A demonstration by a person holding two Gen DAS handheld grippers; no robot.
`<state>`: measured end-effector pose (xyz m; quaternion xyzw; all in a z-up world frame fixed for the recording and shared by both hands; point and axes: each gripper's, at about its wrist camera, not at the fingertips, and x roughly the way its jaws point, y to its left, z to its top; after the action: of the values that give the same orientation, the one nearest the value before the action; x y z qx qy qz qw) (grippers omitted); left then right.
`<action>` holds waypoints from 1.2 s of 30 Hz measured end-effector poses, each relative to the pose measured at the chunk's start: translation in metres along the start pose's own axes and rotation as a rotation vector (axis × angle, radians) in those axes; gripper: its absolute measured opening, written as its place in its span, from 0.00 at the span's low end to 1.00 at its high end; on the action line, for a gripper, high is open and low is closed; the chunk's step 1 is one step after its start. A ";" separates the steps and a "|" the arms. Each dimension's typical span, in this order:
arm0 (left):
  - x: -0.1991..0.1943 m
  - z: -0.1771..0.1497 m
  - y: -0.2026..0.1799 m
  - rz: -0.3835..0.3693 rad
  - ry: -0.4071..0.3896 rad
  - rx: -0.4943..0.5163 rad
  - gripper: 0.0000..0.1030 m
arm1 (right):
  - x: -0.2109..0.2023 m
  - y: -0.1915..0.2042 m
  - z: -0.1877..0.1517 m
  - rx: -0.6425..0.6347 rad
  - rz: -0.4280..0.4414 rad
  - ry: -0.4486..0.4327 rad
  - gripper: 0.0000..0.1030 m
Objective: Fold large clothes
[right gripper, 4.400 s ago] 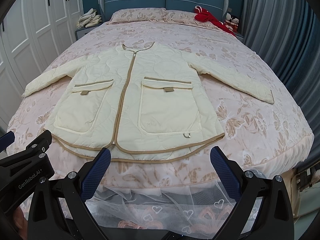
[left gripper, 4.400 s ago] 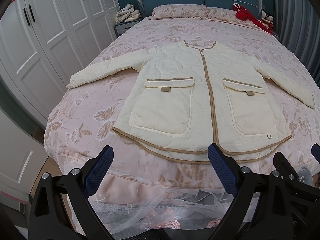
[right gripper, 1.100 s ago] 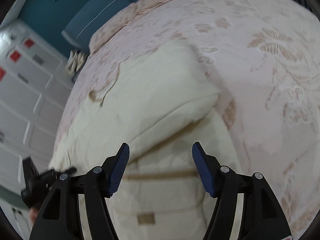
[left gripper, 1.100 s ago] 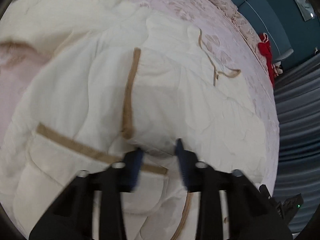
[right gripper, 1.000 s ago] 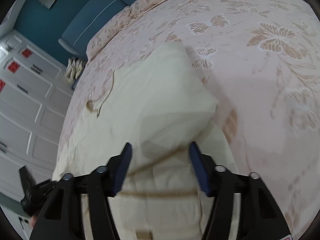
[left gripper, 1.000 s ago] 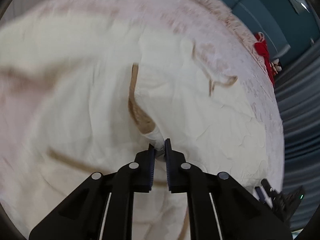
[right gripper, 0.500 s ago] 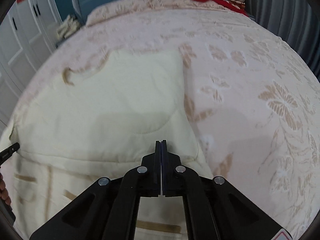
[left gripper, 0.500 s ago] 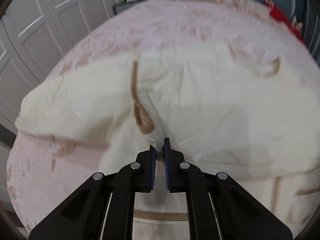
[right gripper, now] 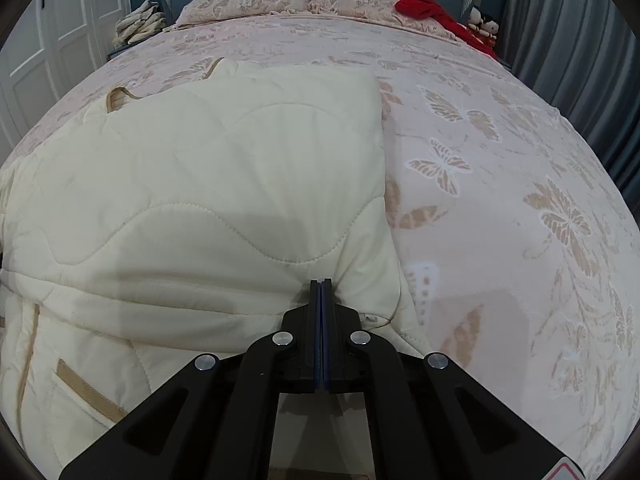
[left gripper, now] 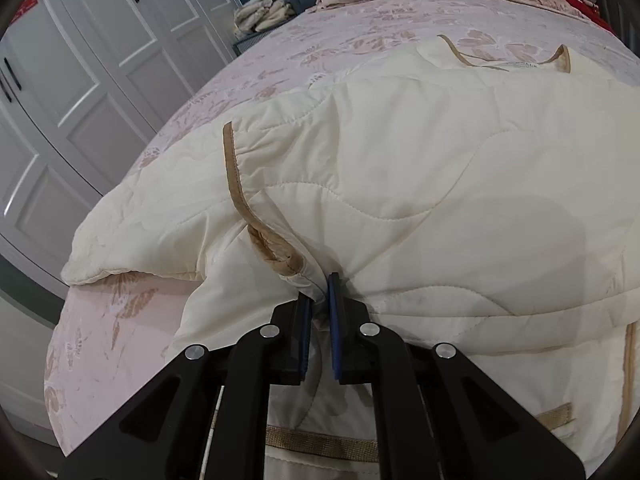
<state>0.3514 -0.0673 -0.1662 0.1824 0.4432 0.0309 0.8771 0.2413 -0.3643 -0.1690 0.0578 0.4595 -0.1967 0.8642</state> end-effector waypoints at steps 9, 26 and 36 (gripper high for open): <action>0.000 -0.004 -0.011 0.044 -0.036 0.020 0.06 | 0.002 0.000 -0.003 0.008 0.005 -0.023 0.00; -0.001 -0.007 0.003 -0.040 -0.050 -0.050 0.06 | -0.020 0.127 -0.004 -0.067 0.177 0.023 0.07; -0.017 -0.012 0.077 -0.318 -0.050 -0.313 0.48 | -0.028 0.145 -0.005 -0.167 0.040 0.007 0.07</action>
<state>0.3402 0.0043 -0.1328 -0.0276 0.4345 -0.0440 0.8992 0.2801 -0.2223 -0.1604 -0.0045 0.4762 -0.1401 0.8681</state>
